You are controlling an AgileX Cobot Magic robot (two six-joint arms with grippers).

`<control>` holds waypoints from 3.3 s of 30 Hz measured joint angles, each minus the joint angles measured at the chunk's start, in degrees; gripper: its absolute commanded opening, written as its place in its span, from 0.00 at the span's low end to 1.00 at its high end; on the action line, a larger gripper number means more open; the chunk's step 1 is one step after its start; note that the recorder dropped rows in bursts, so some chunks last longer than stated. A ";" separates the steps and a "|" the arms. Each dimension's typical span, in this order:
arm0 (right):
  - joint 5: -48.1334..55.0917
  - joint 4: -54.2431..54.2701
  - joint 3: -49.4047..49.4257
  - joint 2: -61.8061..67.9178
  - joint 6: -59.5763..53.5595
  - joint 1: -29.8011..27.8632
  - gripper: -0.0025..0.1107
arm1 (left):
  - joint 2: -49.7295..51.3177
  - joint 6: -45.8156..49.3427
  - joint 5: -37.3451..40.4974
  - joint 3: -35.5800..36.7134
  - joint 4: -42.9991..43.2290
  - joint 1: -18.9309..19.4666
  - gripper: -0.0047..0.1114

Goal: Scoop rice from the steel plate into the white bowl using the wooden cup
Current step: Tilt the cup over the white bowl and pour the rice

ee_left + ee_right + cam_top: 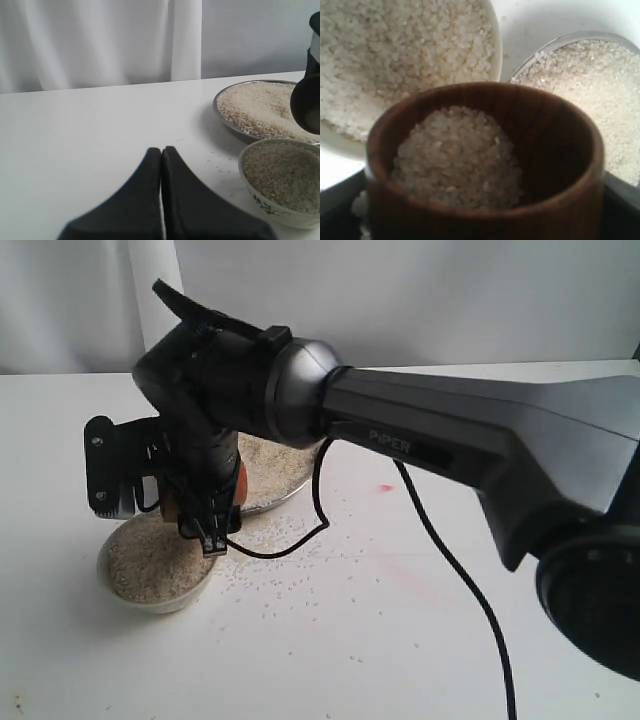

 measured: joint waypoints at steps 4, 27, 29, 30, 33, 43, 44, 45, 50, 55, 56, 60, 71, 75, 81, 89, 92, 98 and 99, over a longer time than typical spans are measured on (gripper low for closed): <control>-1.97 -7.58 0.78 0.12 2.39 2.49 0.02 | 0.00 0.00 0.00 0.00 0.00 0.00 0.04; -1.00 -28.75 0.78 3.72 5.56 7.84 0.02 | 0.00 0.00 0.00 0.00 0.00 0.00 0.04; 0.06 -30.86 0.78 3.72 5.66 8.34 0.02 | 0.00 0.00 0.00 0.00 0.00 0.00 0.04; 0.53 -31.99 0.78 3.72 5.66 8.78 0.02 | 0.00 0.00 0.00 0.00 0.00 0.00 0.04; 1.87 -35.06 0.78 3.74 5.78 10.00 0.02 | 0.00 0.00 0.00 0.00 0.00 0.00 0.04; 4.64 -36.22 0.78 4.09 5.78 11.85 0.02 | 0.00 0.00 0.00 0.00 0.00 0.00 0.04; 4.77 -36.22 0.78 4.09 5.78 11.85 0.02 | 0.00 0.00 0.00 0.00 0.00 0.00 0.04; 4.86 -36.22 0.78 4.09 5.78 11.97 0.02 | 0.00 0.00 0.00 0.00 0.00 0.00 0.04; 6.43 -36.33 0.78 4.09 5.78 12.30 0.02 | 0.00 0.00 0.00 0.00 0.00 0.00 0.04; 8.53 -36.57 0.78 4.09 5.78 12.30 0.02 | 0.00 0.00 0.00 0.00 0.00 0.00 0.04; 8.93 -36.57 0.78 4.09 5.78 12.30 0.02 | 0.00 0.00 0.00 0.00 0.00 0.00 0.04; 9.70 -36.95 0.78 4.09 5.78 12.30 0.02 | 0.00 0.00 0.00 0.00 0.00 0.00 0.04; 11.81 -38.54 0.78 4.09 5.78 12.30 0.02 | 0.00 0.00 0.00 0.00 0.00 0.00 0.04; 12.04 -38.82 0.78 4.09 5.78 12.30 0.02 | 0.00 0.00 0.00 0.00 0.00 0.00 0.04; 12.17 -38.82 0.78 4.09 6.04 11.59 0.02 | 0.00 0.00 0.00 0.00 0.00 0.00 0.04; 11.72 -39.30 0.78 4.09 6.29 11.19 0.02 | 0.00 0.00 0.00 0.00 0.00 0.00 0.04; 11.29 -40.66 0.78 4.09 6.29 11.19 0.02 | 0.00 0.00 0.00 0.00 0.00 0.00 0.04; 9.80 -44.47 0.78 4.58 6.29 11.19 0.02 | 0.00 0.00 0.00 0.00 0.00 0.00 0.04; 9.42 -44.84 0.78 4.90 6.29 11.19 0.02 | 0.00 0.00 0.00 0.00 0.00 0.00 0.04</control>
